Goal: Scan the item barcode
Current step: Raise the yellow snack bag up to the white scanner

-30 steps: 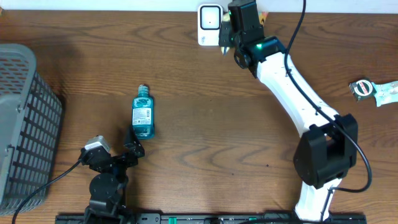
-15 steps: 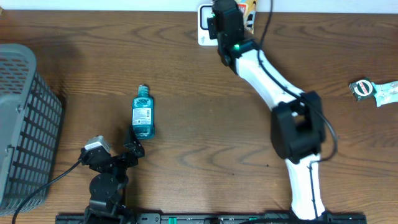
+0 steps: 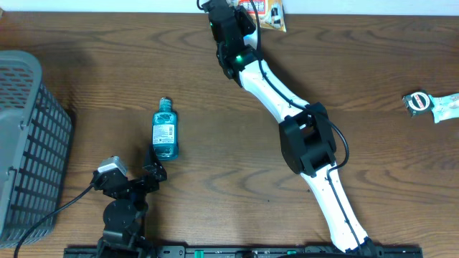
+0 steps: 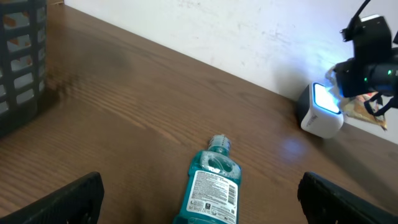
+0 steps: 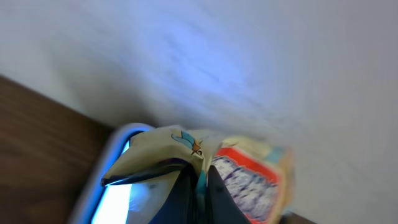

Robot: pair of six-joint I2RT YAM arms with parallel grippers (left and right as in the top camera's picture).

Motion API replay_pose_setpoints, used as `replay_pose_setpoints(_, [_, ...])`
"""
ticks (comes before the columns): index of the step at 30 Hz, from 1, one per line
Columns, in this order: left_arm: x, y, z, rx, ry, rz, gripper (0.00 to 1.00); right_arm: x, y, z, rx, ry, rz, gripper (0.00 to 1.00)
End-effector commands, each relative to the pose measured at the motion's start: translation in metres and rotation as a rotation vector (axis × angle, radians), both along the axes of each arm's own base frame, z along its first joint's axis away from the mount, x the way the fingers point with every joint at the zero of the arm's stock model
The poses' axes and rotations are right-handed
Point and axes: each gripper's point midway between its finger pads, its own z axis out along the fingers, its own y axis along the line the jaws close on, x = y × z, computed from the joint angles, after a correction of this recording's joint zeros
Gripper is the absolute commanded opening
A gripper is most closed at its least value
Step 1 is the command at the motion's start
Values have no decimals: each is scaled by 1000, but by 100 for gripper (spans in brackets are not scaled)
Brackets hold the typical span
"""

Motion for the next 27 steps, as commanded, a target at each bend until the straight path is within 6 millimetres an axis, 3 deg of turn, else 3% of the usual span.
replay_pose_setpoints(1, [-1, 1, -13, 3, 38, 8, 98, -2, -38, 37, -63, -81, -208, 1])
replay_pose_setpoints(2, [-1, 1, -13, 3, 38, 8, 98, -8, -59, 48, -91, -94, -319, 1])
replay_pose_setpoints(6, [-1, 1, -13, 3, 38, 8, 98, -24, -108, 56, -183, -77, -538, 1])
replay_pose_setpoints(14, [-1, 1, -13, 3, 38, 8, 98, -51, -201, 43, -316, -6, -851, 1])
replay_pose_setpoints(16, [-1, 1, -13, 3, 38, 8, 98, -55, -210, 36, -304, 2, -866, 1])
replay_pose_setpoints(19, [-1, 1, -13, 3, 38, 8, 98, -57, -210, 23, -287, 62, -819, 25])
replay_pose_setpoints(21, [-1, 1, -13, 3, 38, 8, 98, -58, -206, 12, -226, 121, -765, 31])
replay_pose_setpoints(23, [-1, 1, -13, 3, 38, 8, 98, -80, -187, -23, 56, 383, -620, 54])
replay_pose_setpoints(27, [-1, 1, -13, 3, 38, 8, 98, -108, -177, -34, 405, 549, -642, 63])
